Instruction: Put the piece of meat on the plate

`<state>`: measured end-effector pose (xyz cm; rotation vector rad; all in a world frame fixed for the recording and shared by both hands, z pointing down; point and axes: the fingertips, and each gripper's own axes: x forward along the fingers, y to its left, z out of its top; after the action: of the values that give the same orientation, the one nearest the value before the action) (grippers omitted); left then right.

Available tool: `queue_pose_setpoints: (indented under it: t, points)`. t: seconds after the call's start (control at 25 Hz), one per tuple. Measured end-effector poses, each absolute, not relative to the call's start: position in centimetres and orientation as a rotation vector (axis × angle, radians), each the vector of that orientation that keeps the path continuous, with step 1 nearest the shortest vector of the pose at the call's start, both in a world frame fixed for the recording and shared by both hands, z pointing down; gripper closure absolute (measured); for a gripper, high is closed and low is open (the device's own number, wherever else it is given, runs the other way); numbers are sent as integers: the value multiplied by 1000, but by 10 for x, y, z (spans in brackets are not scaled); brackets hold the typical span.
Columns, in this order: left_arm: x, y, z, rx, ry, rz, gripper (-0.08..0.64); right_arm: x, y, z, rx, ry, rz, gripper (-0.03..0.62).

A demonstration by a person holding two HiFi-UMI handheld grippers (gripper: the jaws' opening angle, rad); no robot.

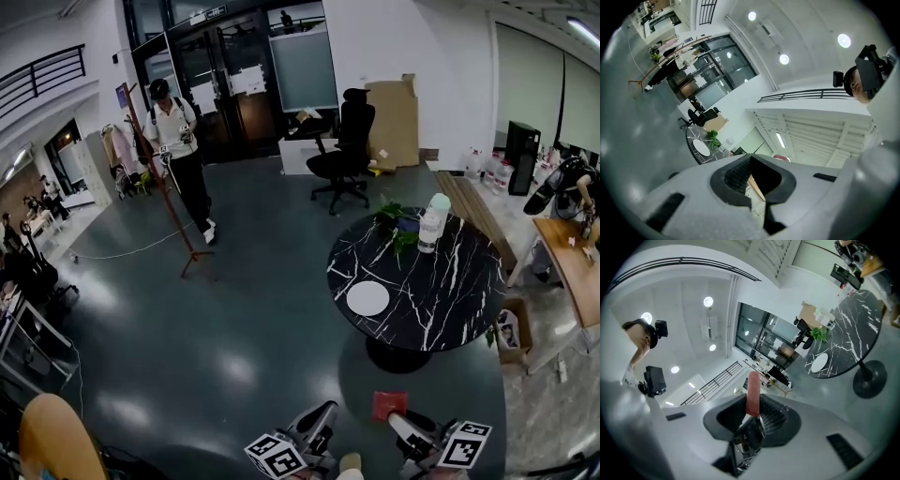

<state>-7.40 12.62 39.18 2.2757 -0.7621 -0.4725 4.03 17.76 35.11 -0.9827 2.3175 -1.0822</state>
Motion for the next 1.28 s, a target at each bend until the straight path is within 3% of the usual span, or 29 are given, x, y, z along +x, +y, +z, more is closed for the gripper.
queue_pose_setpoints:
  t: [0.76,1.28]
  points:
    - [-40,11,415,2362,-673,-412,551,61,72,376,-1135,2242,-1140,508]
    - [-31,-85,429,2307,-854,-377,551,62,-37,404,-970,2360,-1285,508]
